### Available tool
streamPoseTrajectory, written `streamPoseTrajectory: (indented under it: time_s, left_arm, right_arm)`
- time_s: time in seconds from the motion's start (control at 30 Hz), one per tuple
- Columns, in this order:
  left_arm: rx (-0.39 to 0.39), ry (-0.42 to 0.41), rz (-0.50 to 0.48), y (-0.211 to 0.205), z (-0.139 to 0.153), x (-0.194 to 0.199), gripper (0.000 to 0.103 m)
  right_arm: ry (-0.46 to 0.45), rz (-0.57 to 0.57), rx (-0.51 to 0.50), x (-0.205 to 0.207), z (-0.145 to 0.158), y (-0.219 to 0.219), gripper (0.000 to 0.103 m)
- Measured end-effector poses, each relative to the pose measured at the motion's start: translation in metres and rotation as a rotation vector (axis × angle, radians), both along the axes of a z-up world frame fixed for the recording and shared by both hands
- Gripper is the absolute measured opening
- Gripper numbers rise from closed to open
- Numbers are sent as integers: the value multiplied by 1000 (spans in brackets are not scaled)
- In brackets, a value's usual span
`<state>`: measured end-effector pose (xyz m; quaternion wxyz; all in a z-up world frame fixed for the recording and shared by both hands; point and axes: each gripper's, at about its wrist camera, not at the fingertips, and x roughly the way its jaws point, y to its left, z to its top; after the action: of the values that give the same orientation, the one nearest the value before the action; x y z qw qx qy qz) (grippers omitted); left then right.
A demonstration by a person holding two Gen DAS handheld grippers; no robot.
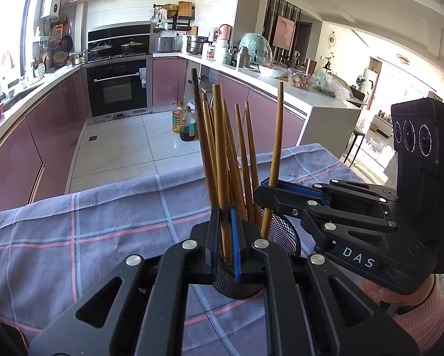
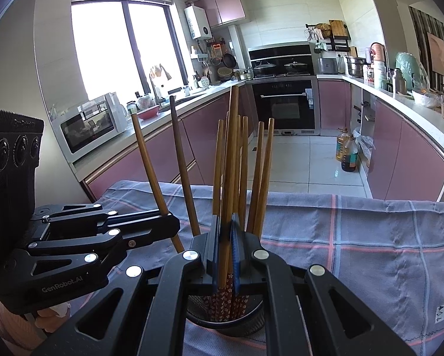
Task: Organize utensils
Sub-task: 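Lower both upright chopsticks into the mesh holder among the others, then open both tools to release the chopsticks into the holder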
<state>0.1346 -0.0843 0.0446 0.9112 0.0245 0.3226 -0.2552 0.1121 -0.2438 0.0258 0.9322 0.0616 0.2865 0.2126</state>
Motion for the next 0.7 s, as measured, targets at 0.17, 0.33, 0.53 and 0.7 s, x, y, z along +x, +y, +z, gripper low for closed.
streamPoseTrajectory:
  time_s: [0.17,0.33,0.53,0.7]
  left_arm:
    - [0,6,7,-1,-3,7,8]
    - [-3,17,5,-1,-7,12,8]
    - [1,26,8,-3,-10,19,8]
    - [3,39,11,-2,-17,25,8]
  right_arm:
    - [4,-2,0,2,-1,1,7]
    - [10,-2,-1,5,-3,2,7]
    - [18,-6,0,9,-5,4,7]
    - [23,-9,6,12,-4,6,7]
